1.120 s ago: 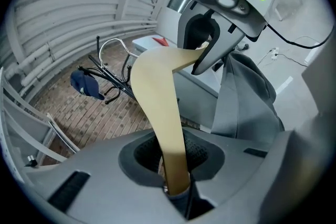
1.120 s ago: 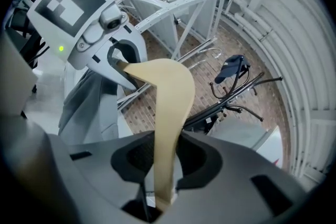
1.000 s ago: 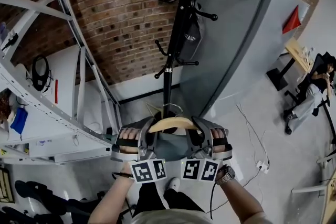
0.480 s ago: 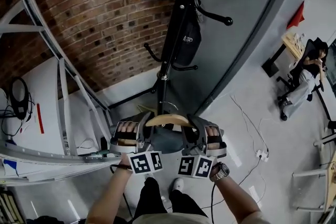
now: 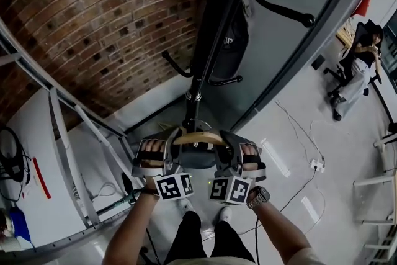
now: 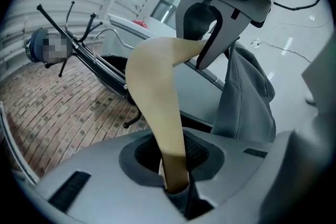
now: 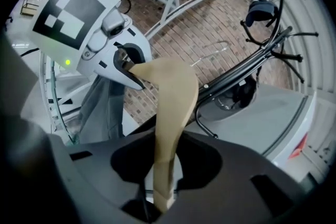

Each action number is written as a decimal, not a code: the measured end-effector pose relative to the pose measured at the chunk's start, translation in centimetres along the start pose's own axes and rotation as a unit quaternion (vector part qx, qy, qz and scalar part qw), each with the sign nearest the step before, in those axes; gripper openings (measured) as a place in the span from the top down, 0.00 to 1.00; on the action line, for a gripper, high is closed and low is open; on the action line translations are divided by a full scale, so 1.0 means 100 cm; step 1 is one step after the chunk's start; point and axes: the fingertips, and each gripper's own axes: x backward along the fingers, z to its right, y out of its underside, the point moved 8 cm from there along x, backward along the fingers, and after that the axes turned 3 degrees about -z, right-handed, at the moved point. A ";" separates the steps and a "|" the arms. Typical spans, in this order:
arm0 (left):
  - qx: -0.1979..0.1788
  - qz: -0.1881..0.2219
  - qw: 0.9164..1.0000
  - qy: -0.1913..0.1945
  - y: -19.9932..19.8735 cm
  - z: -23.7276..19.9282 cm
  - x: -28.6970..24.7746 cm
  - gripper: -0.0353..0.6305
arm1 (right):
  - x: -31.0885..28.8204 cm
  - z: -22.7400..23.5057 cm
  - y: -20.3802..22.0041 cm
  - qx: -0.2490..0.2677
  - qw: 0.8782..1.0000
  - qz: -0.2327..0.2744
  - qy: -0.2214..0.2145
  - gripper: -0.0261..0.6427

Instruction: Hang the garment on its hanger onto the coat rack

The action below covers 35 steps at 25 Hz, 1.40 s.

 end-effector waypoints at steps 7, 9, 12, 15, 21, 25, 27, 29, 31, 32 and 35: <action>-0.002 0.002 1.000 0.021 0.028 0.014 -0.045 0.87 | -0.047 -0.019 0.005 0.007 1.000 -0.013 -0.008 0.81; 0.001 0.003 1.000 0.025 0.033 0.016 -0.055 0.87 | -0.058 -0.021 0.005 0.003 1.000 -0.018 -0.006 0.81; 0.001 0.001 0.999 0.033 0.039 0.020 -0.070 0.87 | -0.073 -0.026 0.008 -0.006 1.000 -0.028 -0.006 0.81; 0.004 -0.010 0.999 0.040 0.045 0.028 -0.083 0.87 | -0.090 -0.031 0.014 0.000 0.999 -0.030 -0.016 0.81; 0.005 -0.024 0.998 0.060 0.053 0.043 -0.106 0.87 | -0.116 -0.041 0.026 0.008 0.998 -0.049 -0.027 0.81; -0.003 -0.037 0.997 0.070 0.060 0.050 -0.115 0.87 | -0.123 -0.050 0.027 0.010 0.997 -0.063 -0.044 0.81; -0.001 -0.041 0.997 0.073 0.062 0.051 -0.118 0.87 | -0.126 -0.052 0.027 0.008 0.997 -0.064 -0.047 0.81; -0.003 -0.042 0.996 0.076 0.062 0.052 -0.120 0.87 | -0.128 -0.052 0.029 0.006 0.997 -0.065 -0.048 0.81; -0.005 -0.041 0.996 0.077 0.062 0.052 -0.123 0.87 | -0.130 -0.051 0.030 0.001 0.997 -0.066 -0.050 0.81; -0.003 -0.041 0.996 0.077 0.062 0.053 -0.125 0.87 | -0.131 -0.050 0.030 -0.003 0.997 -0.064 -0.050 0.81; 0.017 -0.044 0.996 0.081 0.062 0.052 -0.128 0.87 | -0.134 -0.050 0.028 -0.022 0.997 -0.055 -0.054 0.81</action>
